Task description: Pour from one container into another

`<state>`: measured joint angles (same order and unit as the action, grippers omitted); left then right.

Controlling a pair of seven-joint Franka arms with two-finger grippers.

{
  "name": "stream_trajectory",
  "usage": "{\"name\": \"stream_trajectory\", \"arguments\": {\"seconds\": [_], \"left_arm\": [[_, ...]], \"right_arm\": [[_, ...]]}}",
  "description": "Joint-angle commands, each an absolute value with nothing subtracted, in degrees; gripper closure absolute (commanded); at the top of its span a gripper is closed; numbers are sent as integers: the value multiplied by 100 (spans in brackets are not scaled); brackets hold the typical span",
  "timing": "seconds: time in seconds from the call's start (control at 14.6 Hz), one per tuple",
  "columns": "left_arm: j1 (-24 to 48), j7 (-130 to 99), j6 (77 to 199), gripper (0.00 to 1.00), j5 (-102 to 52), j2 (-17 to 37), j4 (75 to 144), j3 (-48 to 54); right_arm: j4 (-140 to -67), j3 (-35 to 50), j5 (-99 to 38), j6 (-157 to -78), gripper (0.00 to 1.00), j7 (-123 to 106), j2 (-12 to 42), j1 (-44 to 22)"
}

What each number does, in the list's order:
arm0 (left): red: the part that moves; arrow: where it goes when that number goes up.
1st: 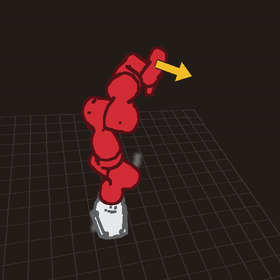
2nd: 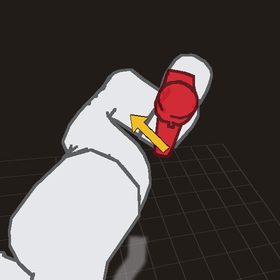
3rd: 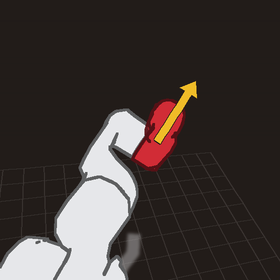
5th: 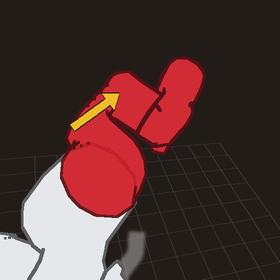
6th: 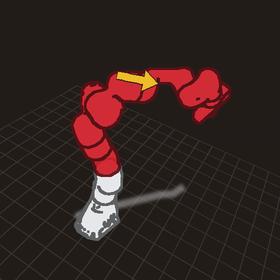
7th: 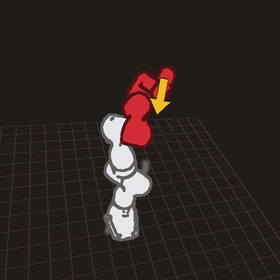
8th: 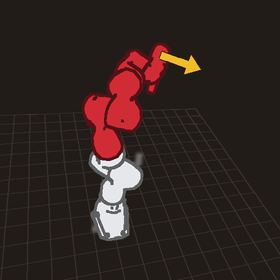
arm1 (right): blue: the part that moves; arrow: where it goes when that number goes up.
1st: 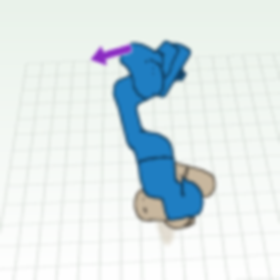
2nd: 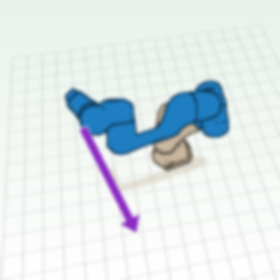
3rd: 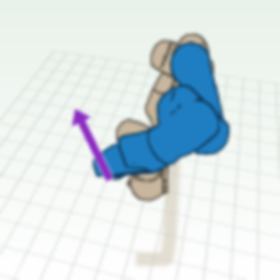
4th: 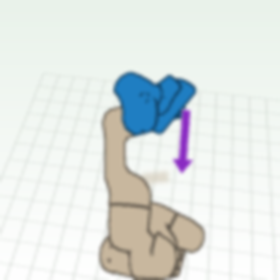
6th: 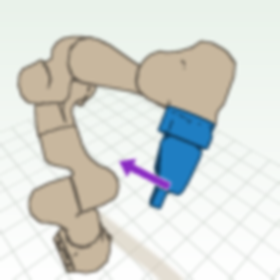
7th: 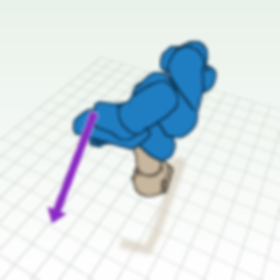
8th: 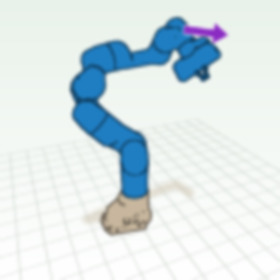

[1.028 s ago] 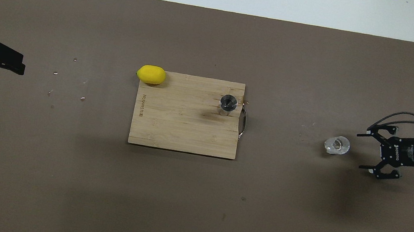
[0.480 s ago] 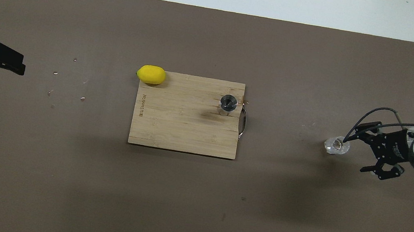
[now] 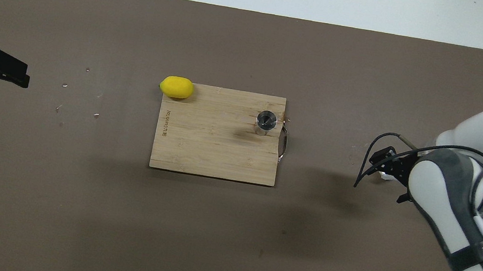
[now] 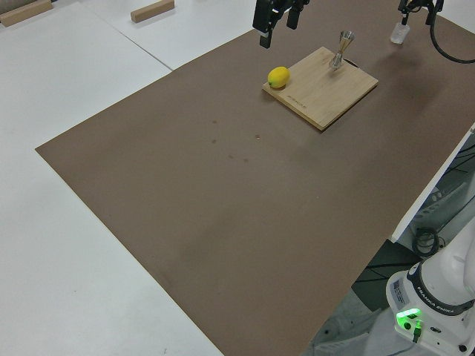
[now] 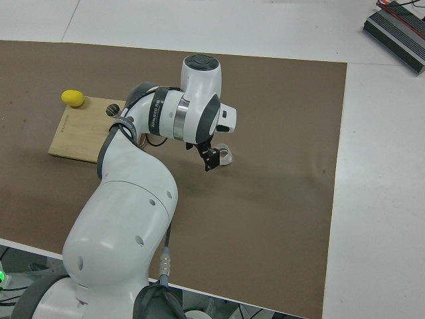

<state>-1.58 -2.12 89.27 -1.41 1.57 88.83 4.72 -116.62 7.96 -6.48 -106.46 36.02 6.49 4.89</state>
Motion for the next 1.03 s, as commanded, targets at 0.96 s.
{"name": "stream_trajectory", "arguments": {"seconds": [0.96], "left_arm": [[-105, -229, 8974, 0, -70, 88, 8982, 431]], "right_arm": [[-9722, 738, 0, -9977, 0, 1644, 115, 342]]}}
